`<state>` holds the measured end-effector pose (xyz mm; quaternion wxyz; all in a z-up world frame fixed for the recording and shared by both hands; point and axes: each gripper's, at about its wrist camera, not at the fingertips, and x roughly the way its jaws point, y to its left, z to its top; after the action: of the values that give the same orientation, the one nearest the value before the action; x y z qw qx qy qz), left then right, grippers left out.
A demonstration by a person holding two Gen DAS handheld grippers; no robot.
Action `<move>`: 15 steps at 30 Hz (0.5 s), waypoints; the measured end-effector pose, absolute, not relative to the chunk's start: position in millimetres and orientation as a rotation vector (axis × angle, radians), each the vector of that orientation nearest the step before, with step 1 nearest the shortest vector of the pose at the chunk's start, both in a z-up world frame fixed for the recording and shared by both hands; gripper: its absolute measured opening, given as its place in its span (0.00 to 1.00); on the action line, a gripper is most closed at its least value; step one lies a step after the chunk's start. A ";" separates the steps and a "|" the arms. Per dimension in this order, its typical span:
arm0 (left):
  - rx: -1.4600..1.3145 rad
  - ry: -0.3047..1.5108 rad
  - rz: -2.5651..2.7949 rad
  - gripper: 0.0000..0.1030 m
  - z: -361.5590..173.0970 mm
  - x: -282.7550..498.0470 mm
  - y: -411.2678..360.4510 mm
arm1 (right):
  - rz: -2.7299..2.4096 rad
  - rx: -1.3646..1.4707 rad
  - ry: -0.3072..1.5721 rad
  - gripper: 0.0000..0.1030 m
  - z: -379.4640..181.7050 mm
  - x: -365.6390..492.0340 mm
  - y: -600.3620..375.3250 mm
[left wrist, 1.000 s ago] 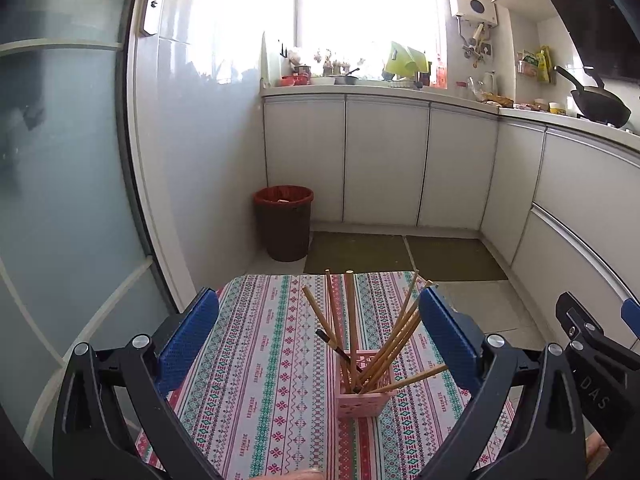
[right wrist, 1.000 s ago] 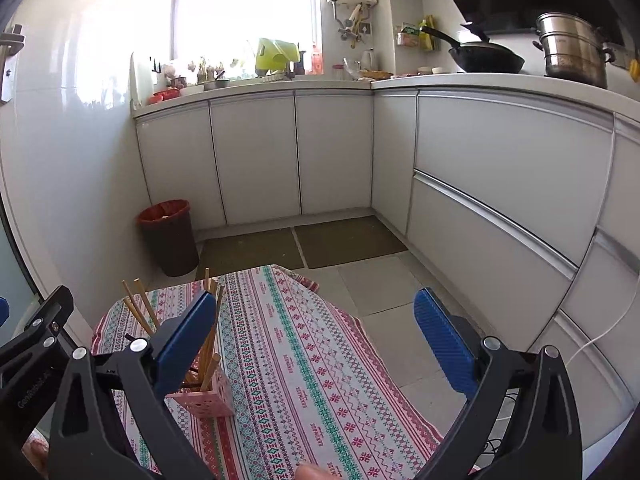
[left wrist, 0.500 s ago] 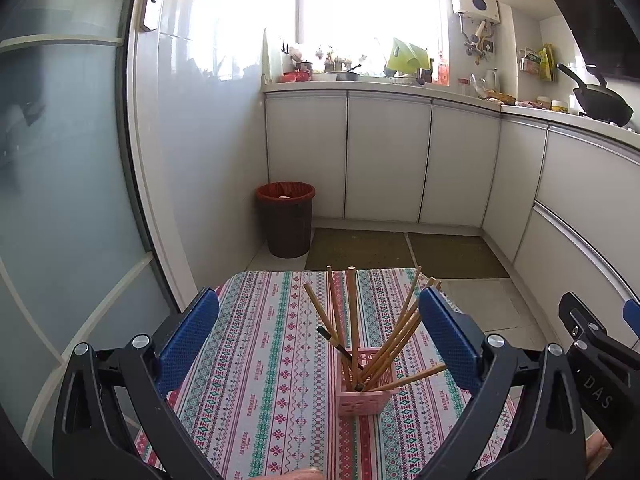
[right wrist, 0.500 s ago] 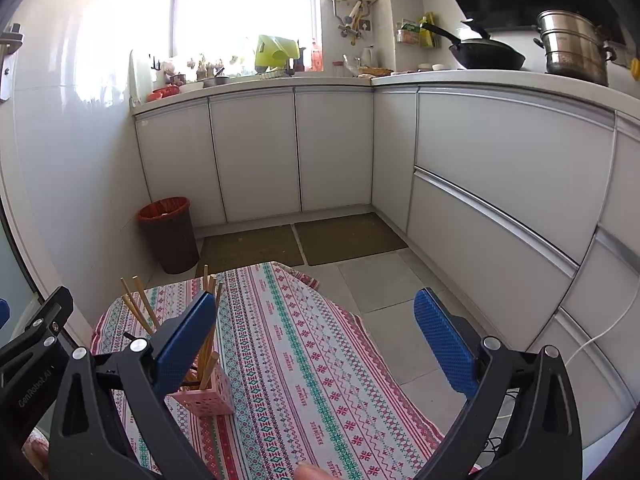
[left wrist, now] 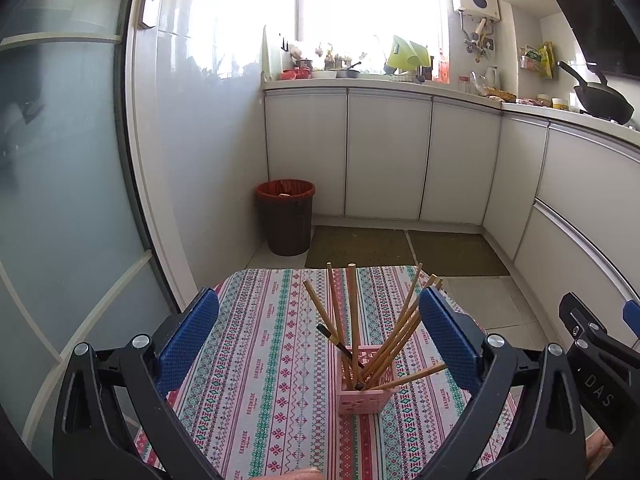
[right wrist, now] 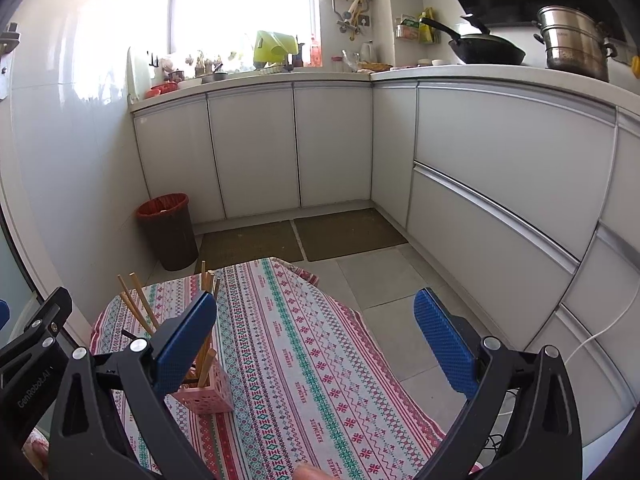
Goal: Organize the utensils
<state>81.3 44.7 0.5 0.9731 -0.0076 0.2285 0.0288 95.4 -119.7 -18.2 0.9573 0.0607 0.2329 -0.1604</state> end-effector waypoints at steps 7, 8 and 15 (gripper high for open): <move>-0.011 0.465 0.063 0.93 -3.0 81.8 44.2 | -0.325 0.123 0.476 0.94 -18.7 95.8 -120.8; -0.010 0.465 0.064 0.93 -2.3 81.5 43.7 | -0.326 0.123 0.477 0.94 -18.7 95.9 -120.8; -0.001 0.466 0.074 0.93 -3.5 81.8 43.2 | -0.322 0.122 0.480 0.94 -19.5 96.2 -121.3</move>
<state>81.8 43.2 -3.5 0.9723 -0.0006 0.2310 0.0364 96.2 -121.3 -19.5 0.9566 0.0604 0.2368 -0.1587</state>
